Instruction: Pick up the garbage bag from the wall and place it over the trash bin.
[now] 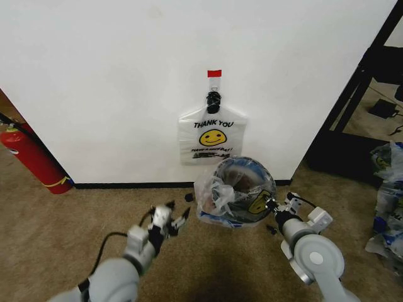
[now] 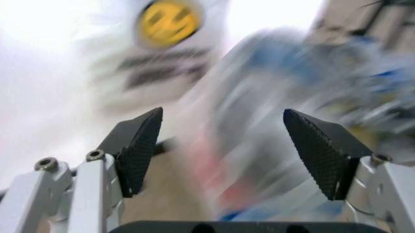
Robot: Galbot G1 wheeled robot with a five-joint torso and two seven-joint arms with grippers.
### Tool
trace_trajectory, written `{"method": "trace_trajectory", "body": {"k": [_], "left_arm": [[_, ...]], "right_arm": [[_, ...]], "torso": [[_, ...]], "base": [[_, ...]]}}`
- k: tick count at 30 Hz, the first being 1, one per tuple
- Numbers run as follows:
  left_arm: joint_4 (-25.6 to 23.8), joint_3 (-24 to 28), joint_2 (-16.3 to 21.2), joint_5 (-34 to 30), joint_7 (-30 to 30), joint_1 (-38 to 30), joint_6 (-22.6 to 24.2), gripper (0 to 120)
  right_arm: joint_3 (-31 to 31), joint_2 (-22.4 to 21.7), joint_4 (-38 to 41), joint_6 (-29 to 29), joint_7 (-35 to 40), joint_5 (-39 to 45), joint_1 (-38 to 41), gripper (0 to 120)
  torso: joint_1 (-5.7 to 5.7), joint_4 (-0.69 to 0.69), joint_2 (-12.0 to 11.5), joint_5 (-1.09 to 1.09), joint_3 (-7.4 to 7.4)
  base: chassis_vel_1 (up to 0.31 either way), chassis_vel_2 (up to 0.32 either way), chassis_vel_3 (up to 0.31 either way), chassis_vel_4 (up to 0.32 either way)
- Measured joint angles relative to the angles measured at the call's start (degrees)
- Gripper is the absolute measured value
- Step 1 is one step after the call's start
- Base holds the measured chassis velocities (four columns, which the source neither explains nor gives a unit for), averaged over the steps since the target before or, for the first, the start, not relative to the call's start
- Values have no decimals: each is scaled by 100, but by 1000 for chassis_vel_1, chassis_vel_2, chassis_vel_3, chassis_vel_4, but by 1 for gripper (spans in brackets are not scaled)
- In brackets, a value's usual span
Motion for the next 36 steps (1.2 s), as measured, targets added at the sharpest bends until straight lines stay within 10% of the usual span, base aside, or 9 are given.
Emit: {"method": "trace_trajectory", "body": {"k": [7, 11, 22, 36], "left_arm": [[-230, 1415, -82, -2765, -930, -2738, 1685, 52], [401, 2687, -523, -3119, -1371, -4347, 2080, 35], [1850, 4349, -1555, -3257, -1985, -5584, 2369, 0], [2675, 5593, -2533, -3446, -2120, -6378, 2341, 0]], "right_arm": [[-187, 22, -38, 78, -69, -458, -12, 0], [-232, 36, -59, 97, -70, -543, -12, 0], [-222, -76, -77, 105, -60, -586, 9, 0], [-377, 2, -103, 116, -64, -775, 11, 0]], "torso": [[1, 3, 0, -2, 0], [2, 0, 0, 1, 1], [1, 3, 0, 0, 1], [1, 2, 0, -1, 0]], "base": [[0, 0, 0, 0], [0, 0, 0, 0], [0, 0, 0, 0], [0, 0, 0, 0]]}}
